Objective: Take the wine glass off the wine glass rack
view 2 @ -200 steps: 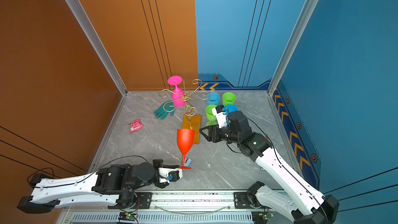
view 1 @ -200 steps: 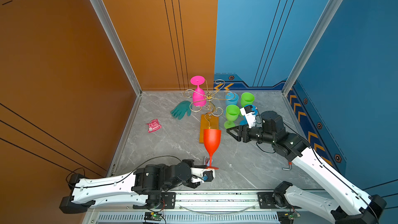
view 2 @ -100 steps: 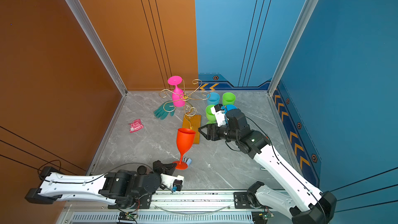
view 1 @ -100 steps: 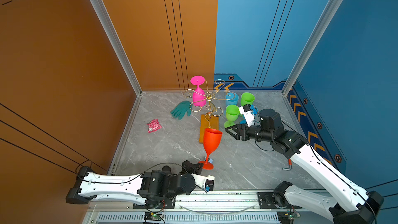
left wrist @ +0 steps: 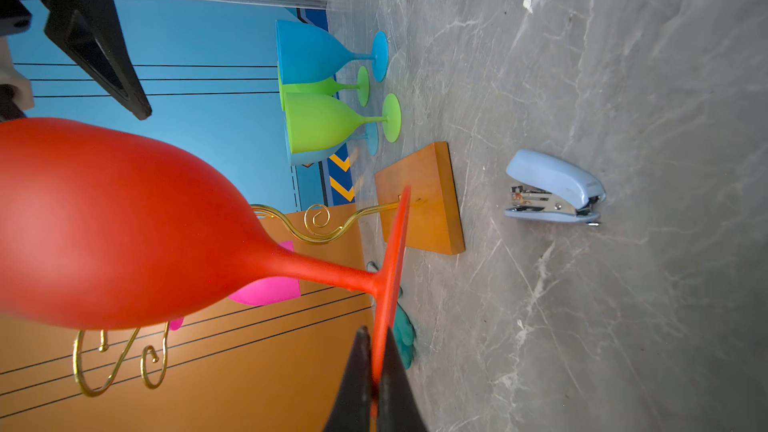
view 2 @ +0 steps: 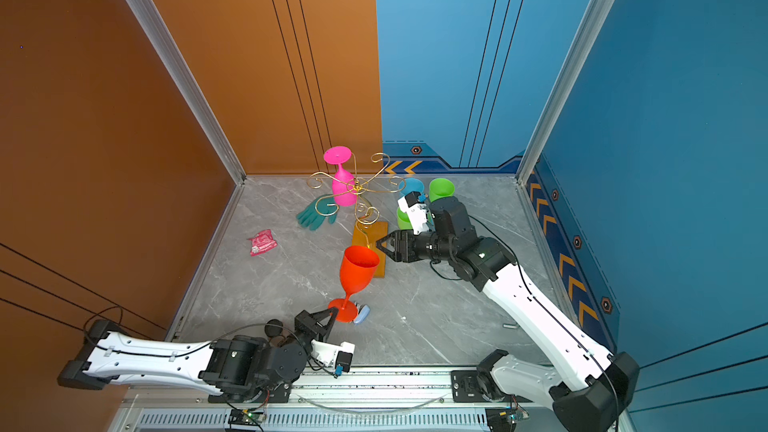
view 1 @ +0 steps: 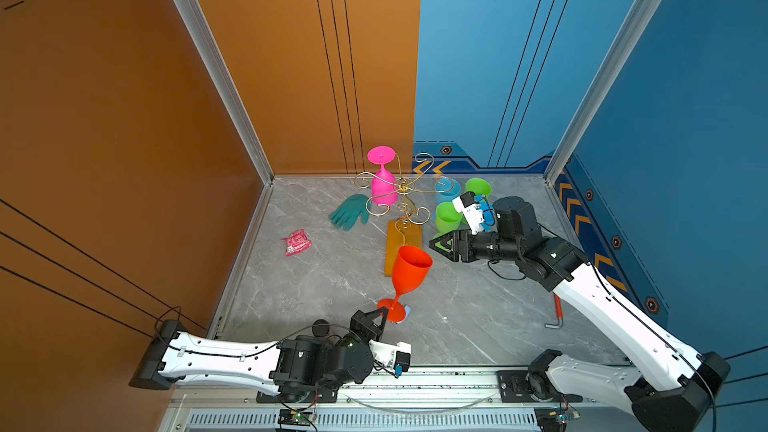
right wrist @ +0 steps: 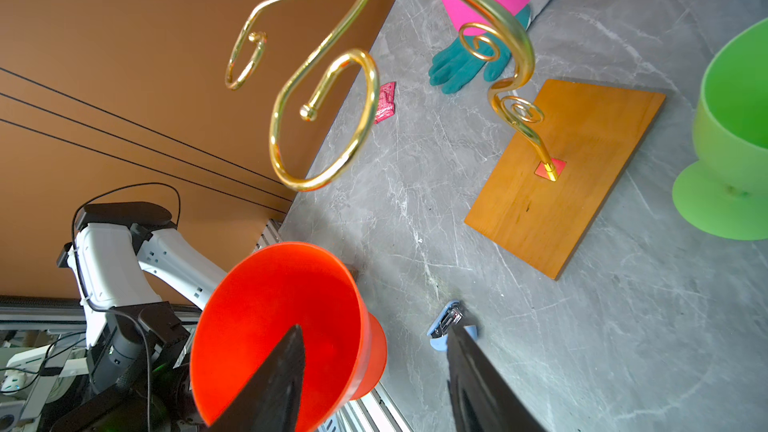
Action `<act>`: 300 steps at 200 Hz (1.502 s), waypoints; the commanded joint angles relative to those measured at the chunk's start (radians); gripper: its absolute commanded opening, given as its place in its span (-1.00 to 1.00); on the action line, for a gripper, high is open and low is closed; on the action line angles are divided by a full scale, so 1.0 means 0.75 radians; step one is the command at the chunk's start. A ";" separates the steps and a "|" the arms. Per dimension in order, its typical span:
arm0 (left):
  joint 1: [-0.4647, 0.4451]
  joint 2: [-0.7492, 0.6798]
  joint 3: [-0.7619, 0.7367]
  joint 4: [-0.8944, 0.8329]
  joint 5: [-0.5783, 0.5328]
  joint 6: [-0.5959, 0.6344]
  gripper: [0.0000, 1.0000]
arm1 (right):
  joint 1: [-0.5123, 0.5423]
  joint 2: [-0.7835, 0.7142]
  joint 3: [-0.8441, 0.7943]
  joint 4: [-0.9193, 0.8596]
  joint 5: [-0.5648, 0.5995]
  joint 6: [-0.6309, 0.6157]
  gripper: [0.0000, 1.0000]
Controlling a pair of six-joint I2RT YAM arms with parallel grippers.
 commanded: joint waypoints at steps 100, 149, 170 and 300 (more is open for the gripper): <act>-0.037 0.004 -0.103 0.294 -0.194 0.389 -1.00 | 0.057 0.148 0.254 -0.381 -0.054 -0.225 -0.13; -0.044 -0.005 -0.118 0.307 -0.219 0.420 -1.00 | 0.075 0.186 0.274 -0.407 -0.057 -0.239 -0.17; -0.046 -0.001 -0.120 0.306 -0.221 0.423 -1.00 | 0.079 0.191 0.278 -0.406 -0.059 -0.240 -0.26; -0.051 0.022 -0.128 0.305 -0.242 0.435 -1.00 | 0.092 0.196 0.272 -0.409 -0.066 -0.244 -0.74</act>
